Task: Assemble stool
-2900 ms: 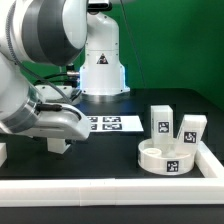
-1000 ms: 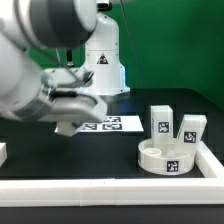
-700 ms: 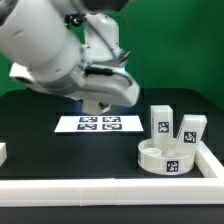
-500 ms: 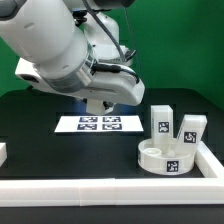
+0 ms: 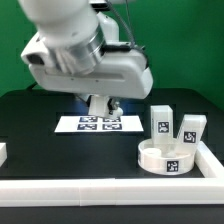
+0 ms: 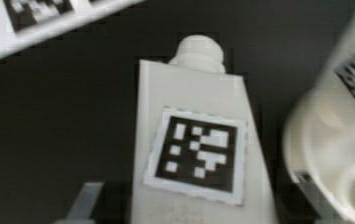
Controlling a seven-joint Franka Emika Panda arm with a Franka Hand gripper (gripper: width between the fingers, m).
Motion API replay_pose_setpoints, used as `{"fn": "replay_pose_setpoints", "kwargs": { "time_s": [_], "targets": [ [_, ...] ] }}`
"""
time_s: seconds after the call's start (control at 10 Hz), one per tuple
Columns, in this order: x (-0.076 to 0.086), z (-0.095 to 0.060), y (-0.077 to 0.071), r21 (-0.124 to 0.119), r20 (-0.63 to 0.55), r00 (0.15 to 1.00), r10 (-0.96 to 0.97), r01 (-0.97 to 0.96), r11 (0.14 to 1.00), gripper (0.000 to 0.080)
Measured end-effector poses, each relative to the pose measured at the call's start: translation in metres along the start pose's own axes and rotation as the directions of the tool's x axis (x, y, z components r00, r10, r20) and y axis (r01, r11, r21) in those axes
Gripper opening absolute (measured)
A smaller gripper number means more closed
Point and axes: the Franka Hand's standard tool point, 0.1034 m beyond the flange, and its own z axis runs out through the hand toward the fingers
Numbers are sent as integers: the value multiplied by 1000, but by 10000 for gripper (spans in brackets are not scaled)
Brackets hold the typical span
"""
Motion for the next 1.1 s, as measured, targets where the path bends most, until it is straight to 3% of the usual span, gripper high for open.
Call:
{"fn": "replay_pose_setpoints", "kwargs": {
  "time_s": [0.2, 0.3, 0.6, 0.9, 1.0, 1.1],
  "targets": [
    [1, -9, -19, 15, -137, 990, -22, 25, 1000, 327],
    [1, -10, -22, 10, -188, 981, -48, 51, 999, 327],
    [10, -10, -30, 23, -391, 918, -57, 72, 997, 327],
    [14, -9, -49, -61, -564, 807, -174, 169, 984, 327],
    [11, -9, -55, -84, -565, 800, -203, 189, 978, 327],
    [11, -9, -55, -80, -564, 801, -200, 188, 979, 327]
  ]
}}
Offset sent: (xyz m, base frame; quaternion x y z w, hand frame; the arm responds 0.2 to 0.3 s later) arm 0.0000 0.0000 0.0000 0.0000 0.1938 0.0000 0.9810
